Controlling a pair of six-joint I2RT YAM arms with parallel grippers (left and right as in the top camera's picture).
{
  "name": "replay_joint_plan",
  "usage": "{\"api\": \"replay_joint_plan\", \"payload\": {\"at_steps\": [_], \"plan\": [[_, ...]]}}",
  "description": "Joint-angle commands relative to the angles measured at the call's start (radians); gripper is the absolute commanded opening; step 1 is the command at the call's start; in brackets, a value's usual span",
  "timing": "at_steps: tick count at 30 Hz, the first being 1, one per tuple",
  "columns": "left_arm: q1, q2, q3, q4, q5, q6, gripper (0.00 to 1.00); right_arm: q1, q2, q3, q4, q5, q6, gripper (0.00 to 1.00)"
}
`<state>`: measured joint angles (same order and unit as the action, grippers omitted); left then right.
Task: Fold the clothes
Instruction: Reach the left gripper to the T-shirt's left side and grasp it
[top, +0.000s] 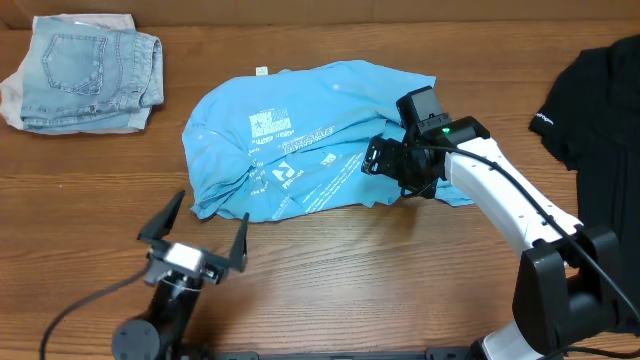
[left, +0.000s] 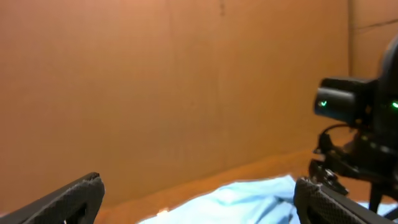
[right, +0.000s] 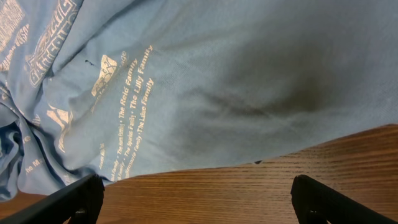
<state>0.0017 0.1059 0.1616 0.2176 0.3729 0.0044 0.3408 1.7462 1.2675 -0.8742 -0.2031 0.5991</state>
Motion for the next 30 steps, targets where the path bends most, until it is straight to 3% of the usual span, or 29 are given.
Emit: {"api": "replay_joint_plan", "payload": {"at_steps": [1, 8, 14, 18, 26, 30], "plan": [[0.005, 0.156, 0.192, -0.104, -0.040, 0.092, 1.00, -0.002, 0.003, 0.001, 0.007, 0.007, 0.004, 1.00], [0.005, 0.697, 0.664, -0.579, -0.044, 0.246, 1.00, -0.002, 0.003, 0.001, 0.001, -0.008, 0.004, 1.00], [0.005, 1.072, 1.017, -0.964, -0.008, 0.240, 1.00, -0.002, 0.003, 0.001, -0.013, -0.008, 0.004, 1.00], [0.003, 1.227, 1.114, -1.036, 0.062, 0.211, 1.00, -0.002, 0.003, 0.001, -0.009, -0.008, 0.004, 1.00], [-0.089, 1.486, 1.254, -1.167, -0.400, -0.048, 1.00, -0.002, 0.003, 0.001, 0.007, -0.008, 0.004, 1.00], [-0.133, 1.578, 1.255, -1.138, -0.317, -0.062, 1.00, -0.002, 0.003, 0.001, 0.006, -0.008, 0.004, 1.00]]}}
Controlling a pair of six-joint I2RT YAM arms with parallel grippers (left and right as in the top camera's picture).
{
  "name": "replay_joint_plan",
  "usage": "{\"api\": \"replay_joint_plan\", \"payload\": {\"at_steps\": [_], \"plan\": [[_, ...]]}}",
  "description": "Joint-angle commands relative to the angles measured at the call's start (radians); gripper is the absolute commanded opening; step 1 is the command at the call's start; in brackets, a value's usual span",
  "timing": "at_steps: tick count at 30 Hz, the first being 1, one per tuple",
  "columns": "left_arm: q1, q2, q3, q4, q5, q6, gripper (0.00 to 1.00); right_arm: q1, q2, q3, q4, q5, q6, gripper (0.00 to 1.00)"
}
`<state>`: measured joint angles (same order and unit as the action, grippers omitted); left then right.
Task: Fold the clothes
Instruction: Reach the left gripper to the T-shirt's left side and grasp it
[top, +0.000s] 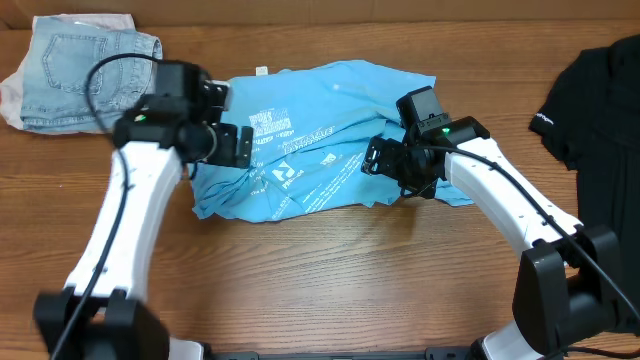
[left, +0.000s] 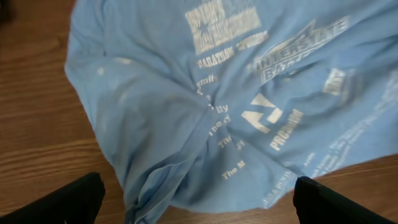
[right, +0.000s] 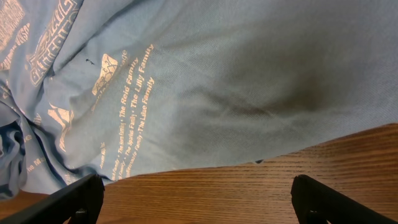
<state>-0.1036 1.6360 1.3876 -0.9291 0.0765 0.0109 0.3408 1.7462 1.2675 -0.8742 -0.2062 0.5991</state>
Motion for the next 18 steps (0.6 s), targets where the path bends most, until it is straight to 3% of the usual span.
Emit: {"api": "replay_joint_plan", "payload": {"at_steps": [1, 5, 10, 18], "plan": [[-0.034, 0.067, 0.029, 0.016, 0.011, -0.069, 1.00, -0.002, 0.003, 0.001, 0.005, -0.005, 0.004, 1.00], [-0.044, 0.146, 0.029, 0.048, 0.042, -0.071, 1.00, -0.002, 0.003, 0.001, 0.003, -0.005, 0.004, 1.00], [-0.043, 0.248, 0.029, 0.093, -0.066, -0.198, 1.00, -0.002, 0.003, 0.001, 0.002, -0.005, 0.004, 1.00], [-0.075, 0.366, 0.029, 0.095, -0.183, -0.229, 1.00, -0.002, 0.003, 0.001, 0.013, -0.005, 0.004, 1.00]]}}
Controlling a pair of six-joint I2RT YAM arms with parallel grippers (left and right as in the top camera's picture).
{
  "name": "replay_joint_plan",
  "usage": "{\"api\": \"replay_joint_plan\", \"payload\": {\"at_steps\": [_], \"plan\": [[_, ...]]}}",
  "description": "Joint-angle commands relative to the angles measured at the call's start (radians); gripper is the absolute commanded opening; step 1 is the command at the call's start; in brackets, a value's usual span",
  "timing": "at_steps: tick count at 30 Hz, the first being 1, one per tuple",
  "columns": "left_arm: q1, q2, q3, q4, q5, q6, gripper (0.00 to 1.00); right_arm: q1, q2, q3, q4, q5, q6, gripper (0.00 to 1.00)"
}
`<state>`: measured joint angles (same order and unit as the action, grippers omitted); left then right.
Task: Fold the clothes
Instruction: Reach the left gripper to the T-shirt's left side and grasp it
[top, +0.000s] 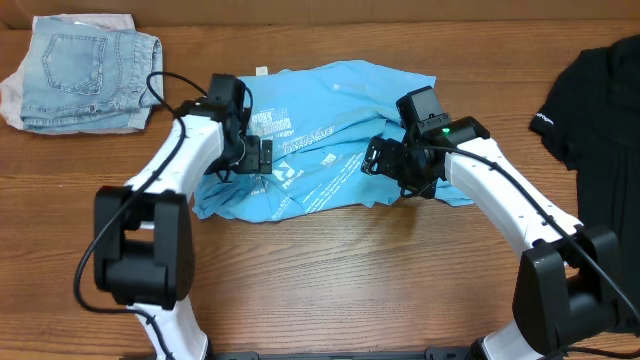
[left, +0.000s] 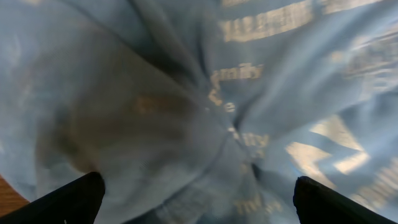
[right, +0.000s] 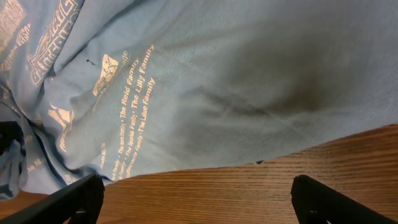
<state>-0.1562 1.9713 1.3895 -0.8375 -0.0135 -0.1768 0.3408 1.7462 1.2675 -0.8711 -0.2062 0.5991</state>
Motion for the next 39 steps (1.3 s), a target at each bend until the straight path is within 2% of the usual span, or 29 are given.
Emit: {"api": "replay_joint_plan", "payload": {"at_steps": [1, 3, 5, 8, 12, 14, 15, 19, 23, 29, 36, 39], "plan": [[-0.029, 0.040, 0.027, 0.004, -0.115, -0.041, 1.00, -0.002, 0.003, 0.001, 0.010, -0.004, 0.004, 1.00], [-0.035, 0.052, 0.027, 0.004, -0.138, -0.041, 1.00, -0.002, 0.003, 0.001, 0.010, -0.005, 0.004, 1.00], [-0.039, 0.056, 0.027, 0.003, -0.166, -0.041, 0.88, -0.002, 0.003, 0.001, 0.010, -0.004, 0.004, 1.00], [-0.040, 0.056, 0.031, 0.003, -0.200, -0.057, 0.77, -0.002, 0.003, 0.001, 0.011, -0.004, 0.004, 1.00], [-0.040, 0.056, 0.041, 0.000, -0.204, -0.084, 0.73, -0.002, 0.003, 0.001, 0.014, -0.004, 0.004, 1.00], [-0.040, 0.056, 0.046, 0.000, -0.204, -0.090, 0.64, -0.002, 0.003, 0.001, 0.015, -0.004, 0.004, 1.00], [-0.040, 0.056, 0.048, 0.000, -0.204, -0.090, 0.63, -0.002, 0.003, 0.001, 0.014, -0.004, 0.004, 1.00], [-0.040, 0.056, 0.060, -0.003, -0.204, -0.090, 0.68, -0.002, 0.003, 0.001, 0.014, -0.004, 0.003, 1.00], [-0.040, 0.056, 0.071, -0.002, -0.204, -0.090, 0.81, -0.002, 0.003, 0.001, 0.014, -0.004, 0.004, 1.00], [-0.040, 0.056, 0.072, -0.008, -0.186, -0.154, 0.79, -0.002, 0.003, 0.001, 0.014, -0.004, 0.003, 1.00], [-0.040, 0.056, 0.072, -0.014, -0.170, -0.153, 0.63, -0.002, 0.003, 0.001, 0.013, -0.004, 0.003, 1.00], [-0.040, 0.056, 0.072, -0.015, -0.170, -0.153, 0.45, -0.002, 0.003, 0.001, 0.013, -0.004, 0.003, 1.00]]}}
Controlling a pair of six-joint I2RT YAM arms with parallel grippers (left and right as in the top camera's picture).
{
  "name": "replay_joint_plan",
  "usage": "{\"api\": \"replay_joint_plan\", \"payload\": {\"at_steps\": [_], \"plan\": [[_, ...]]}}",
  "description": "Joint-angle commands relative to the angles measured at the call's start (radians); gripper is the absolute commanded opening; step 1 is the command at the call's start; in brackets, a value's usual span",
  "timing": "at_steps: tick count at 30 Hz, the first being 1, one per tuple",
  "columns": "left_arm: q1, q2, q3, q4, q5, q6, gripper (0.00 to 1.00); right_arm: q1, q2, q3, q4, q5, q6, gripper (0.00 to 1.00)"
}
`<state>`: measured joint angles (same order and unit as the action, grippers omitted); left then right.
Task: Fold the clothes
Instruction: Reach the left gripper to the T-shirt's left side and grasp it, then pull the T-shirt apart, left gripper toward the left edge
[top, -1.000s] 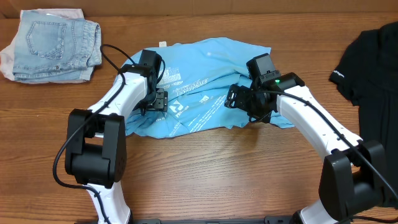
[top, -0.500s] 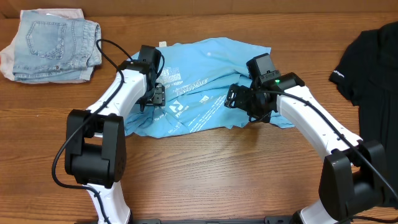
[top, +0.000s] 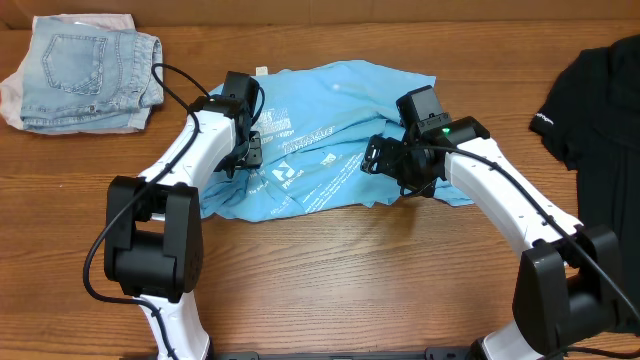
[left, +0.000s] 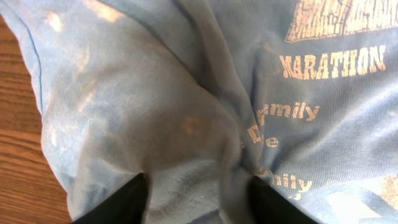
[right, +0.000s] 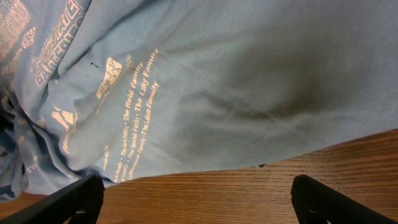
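Observation:
A crumpled light-blue T-shirt (top: 320, 120) with pale printed lettering lies mid-table. My left gripper (top: 243, 152) is pressed down on its left part. In the left wrist view the gripper (left: 198, 202) has its fingers drawn in on a raised fold of the T-shirt (left: 155, 112), shut on it. My right gripper (top: 400, 170) hovers wide open over the shirt's lower right hem. In the right wrist view the gripper (right: 199, 205) has bare wood between its fingertips, with the shirt's hem (right: 217, 81) just beyond them.
Folded light jeans (top: 90, 65) rest on a pale garment at the back left. A black garment (top: 600, 100) lies at the right edge. A brown wall runs along the back. Bare wooden table (top: 330, 280) stretches in front of the shirt.
My left gripper's fingers, wide apart on the shirt before, now stand close together on a fold of fabric, slightly farther back on the shirt. The right gripper has not moved.
At first my left gripper was open at the front left, off the shirt. Then it was above the shirt's left edge, then low on the fabric and open, and now shut on a fold. The right gripper stayed open over the right hem throughout.

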<state>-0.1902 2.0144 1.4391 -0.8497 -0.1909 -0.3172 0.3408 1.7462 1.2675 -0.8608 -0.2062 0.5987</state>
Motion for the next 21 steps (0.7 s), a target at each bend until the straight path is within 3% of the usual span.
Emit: {"api": "replay_joint_plan", "payload": {"at_steps": [1, 4, 7, 11, 21], "plan": [[-0.006, 0.013, 0.022, -0.003, 0.008, -0.013, 0.41, -0.002, 0.003, 0.001, 0.003, -0.004, 0.004, 1.00], [-0.006, 0.013, 0.022, -0.003, 0.008, -0.013, 0.26, -0.002, 0.003, 0.001, 0.003, -0.004, 0.004, 1.00], [-0.006, 0.013, 0.023, -0.003, 0.008, -0.013, 0.04, -0.002, 0.003, 0.001, 0.003, -0.004, 0.004, 1.00], [-0.006, 0.011, 0.032, -0.011, 0.006, -0.056, 0.04, -0.002, 0.003, 0.001, 0.003, -0.004, 0.004, 1.00], [0.047, -0.106, 0.512, -0.377, -0.058, -0.143, 0.04, -0.016, 0.003, 0.001, -0.021, 0.007, 0.004, 1.00]]}}
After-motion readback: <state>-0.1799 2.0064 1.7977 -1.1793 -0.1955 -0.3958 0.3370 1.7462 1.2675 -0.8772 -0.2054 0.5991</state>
